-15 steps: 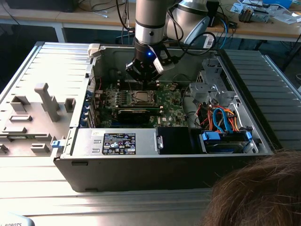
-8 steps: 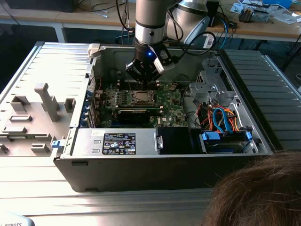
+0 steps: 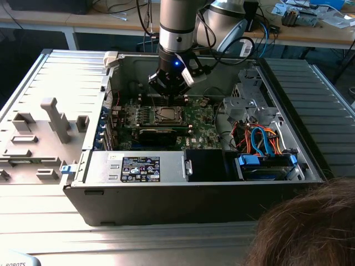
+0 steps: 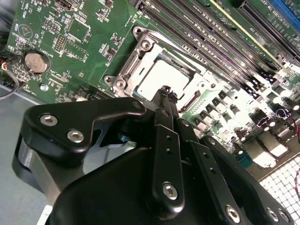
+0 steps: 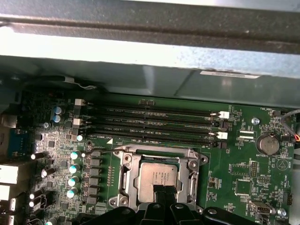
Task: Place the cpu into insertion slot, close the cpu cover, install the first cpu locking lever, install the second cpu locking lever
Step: 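Install the first cpu locking lever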
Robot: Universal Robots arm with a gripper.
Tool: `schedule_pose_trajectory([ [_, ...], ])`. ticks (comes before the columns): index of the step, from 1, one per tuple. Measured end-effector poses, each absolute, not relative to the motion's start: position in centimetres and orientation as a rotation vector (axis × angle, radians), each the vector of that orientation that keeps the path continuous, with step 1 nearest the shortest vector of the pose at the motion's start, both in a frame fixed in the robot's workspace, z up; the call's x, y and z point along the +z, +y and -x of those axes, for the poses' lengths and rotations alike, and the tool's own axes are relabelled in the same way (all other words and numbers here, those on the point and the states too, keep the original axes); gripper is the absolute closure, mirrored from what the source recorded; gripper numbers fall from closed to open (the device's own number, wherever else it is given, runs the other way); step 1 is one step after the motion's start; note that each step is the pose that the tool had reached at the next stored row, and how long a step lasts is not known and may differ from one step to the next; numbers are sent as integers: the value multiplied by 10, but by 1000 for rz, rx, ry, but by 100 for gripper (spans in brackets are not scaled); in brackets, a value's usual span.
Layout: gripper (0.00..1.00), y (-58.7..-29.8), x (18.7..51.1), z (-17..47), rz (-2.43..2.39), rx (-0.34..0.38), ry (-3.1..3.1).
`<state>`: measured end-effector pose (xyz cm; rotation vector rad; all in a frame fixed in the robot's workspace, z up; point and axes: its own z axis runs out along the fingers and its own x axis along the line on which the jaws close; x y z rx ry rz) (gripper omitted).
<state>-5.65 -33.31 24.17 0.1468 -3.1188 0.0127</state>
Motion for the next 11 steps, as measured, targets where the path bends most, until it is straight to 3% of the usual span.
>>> schedule_pose_trajectory([
  [11,89,-333,242,56,-179,13,-3117],
])
